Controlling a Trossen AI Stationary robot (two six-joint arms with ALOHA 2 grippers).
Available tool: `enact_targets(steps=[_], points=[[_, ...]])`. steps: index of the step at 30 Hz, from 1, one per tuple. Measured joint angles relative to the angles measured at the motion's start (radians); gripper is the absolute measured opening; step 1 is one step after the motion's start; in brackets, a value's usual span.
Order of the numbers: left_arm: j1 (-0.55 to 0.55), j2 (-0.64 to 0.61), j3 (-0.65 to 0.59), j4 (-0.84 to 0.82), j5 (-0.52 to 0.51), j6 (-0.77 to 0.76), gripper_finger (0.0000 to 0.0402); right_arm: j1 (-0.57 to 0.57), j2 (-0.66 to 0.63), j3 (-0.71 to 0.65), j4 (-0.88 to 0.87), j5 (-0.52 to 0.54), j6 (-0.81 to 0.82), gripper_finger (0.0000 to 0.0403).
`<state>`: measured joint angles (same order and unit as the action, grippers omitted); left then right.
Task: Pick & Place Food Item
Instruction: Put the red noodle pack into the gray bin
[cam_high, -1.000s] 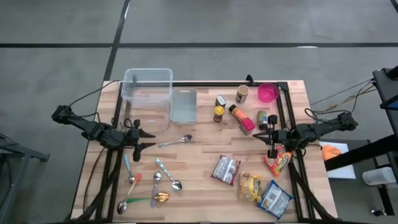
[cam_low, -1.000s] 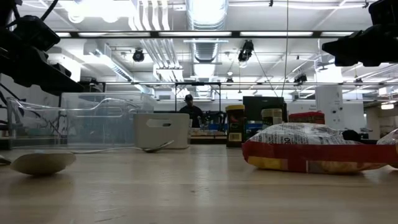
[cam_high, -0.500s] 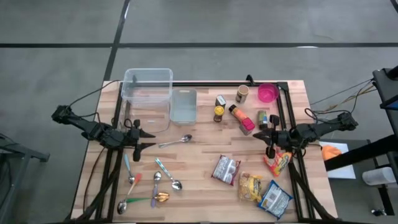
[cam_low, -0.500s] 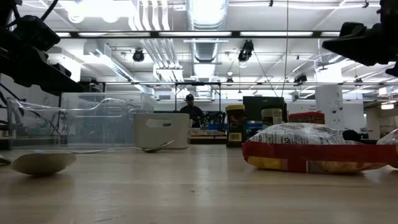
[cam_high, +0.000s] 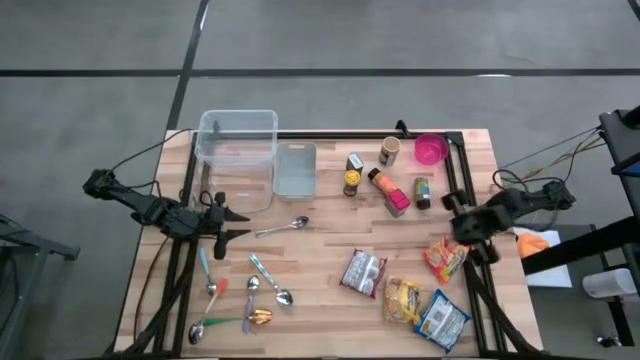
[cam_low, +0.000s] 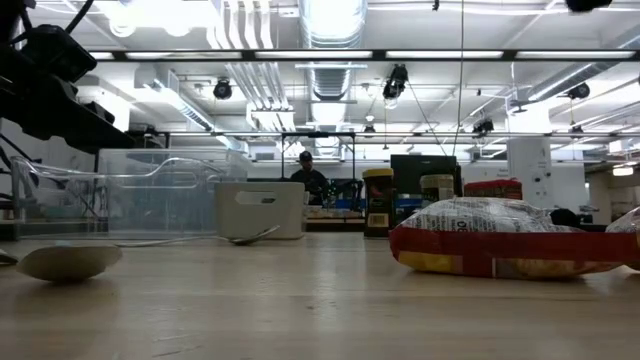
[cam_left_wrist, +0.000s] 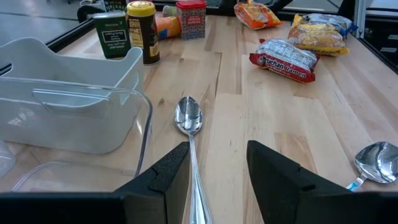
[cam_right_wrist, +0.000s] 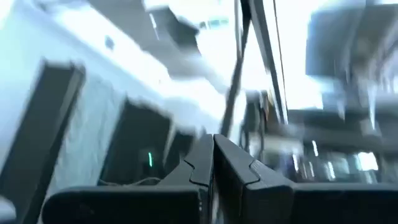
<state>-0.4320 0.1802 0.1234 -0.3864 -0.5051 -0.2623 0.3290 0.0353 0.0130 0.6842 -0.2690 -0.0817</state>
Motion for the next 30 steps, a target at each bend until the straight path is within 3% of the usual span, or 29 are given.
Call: enact_targets(steps=[4,9,13,21,27,30], points=[[0.0,0.0,0.0,0.0,0.0,0.0,0.0163,0.0,0.001,0.053,-0.041,-0.02,0.028,0.0008],[0.0,0.0,0.0,0.0,0.0,0.0,0.0163,0.0,0.022,0.264,-0.436,-0.012,-0.025,0.0008],[0.0,0.0,0.0,0.0,0.0,0.0,0.0163,0.0,0.101,0.421,-0.694,0.089,-0.001,0.0008],[0.0,0.0,0.0,0.0,0.0,0.0,0.0163,0.0,0.331,0.605,-0.763,0.17,0.121,0.0008],[0.0,0.0,0.0,0.0,0.0,0.0,0.0163,0.0,0.542,0.74,-0.843,0.374,0.081,0.0008],[0.0,0.0,0.0,0.0,0.0,0.0,0.0163,-0.001,0.653,0.801,-0.908,0.41,0.081,0.0008]])
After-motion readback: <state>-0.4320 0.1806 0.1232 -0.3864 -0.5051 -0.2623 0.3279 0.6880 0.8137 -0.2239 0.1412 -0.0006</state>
